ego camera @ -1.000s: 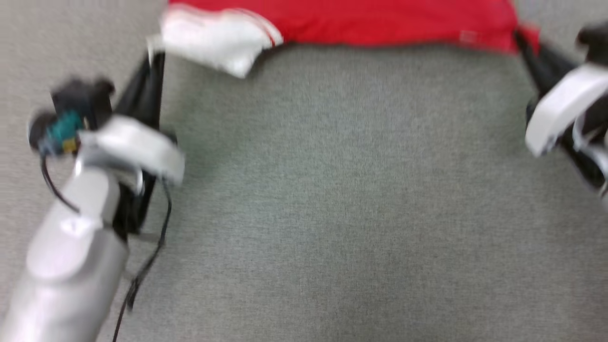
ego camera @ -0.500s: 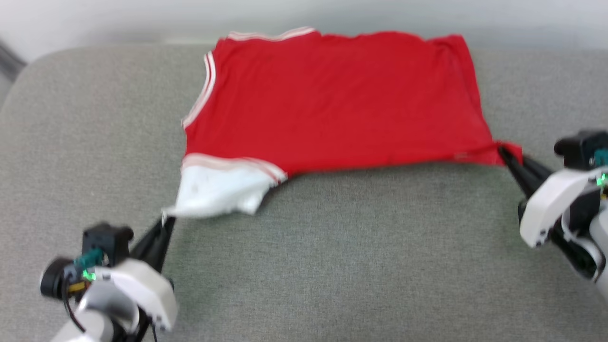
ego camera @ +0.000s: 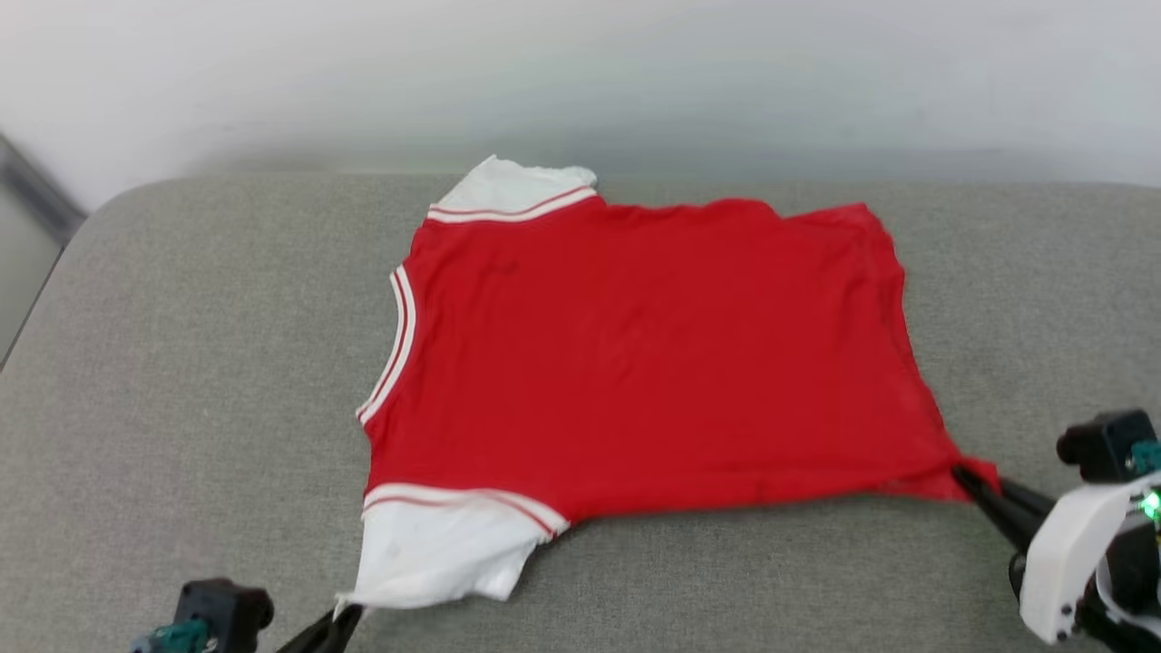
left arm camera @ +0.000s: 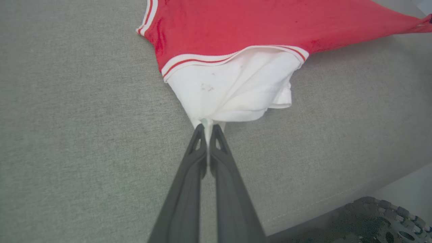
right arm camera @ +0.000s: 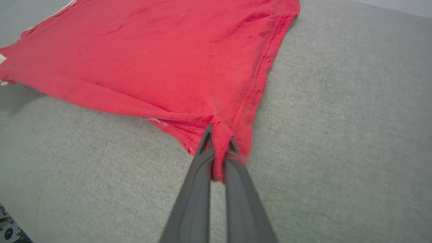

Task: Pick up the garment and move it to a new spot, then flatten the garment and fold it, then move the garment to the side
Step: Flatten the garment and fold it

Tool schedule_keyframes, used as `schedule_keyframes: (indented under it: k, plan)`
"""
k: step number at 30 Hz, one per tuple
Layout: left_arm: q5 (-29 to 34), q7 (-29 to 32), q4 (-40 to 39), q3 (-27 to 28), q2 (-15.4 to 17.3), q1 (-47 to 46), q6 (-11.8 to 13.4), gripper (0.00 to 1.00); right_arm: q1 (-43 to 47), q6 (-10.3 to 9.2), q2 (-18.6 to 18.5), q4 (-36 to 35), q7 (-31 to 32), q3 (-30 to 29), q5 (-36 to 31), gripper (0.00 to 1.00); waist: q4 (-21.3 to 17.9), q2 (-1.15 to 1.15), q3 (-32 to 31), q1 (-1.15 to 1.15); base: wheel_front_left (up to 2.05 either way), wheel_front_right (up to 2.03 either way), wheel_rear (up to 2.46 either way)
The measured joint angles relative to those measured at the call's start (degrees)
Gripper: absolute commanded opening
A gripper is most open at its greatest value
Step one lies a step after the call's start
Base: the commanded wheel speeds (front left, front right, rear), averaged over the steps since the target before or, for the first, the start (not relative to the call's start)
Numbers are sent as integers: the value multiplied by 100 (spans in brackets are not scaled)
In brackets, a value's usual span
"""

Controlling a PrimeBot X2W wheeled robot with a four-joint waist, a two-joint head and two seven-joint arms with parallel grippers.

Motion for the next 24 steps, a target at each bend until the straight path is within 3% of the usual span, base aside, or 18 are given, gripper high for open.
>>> schedule_keyframes:
  k: [10, 24]
  plan:
    - [-569, 563, -694, 37, 504, 800, 5, 0, 1111, 0, -361, -877, 465, -179, 390, 0, -90, 0, -92, 0, 0, 0, 0]
    - [-186, -185, -805, 454, 409, -4, -127, 0, 1149, 0, -276, -1539, 650, -1100, 269, 0, -219, 0, 272, 2, 0, 0, 0]
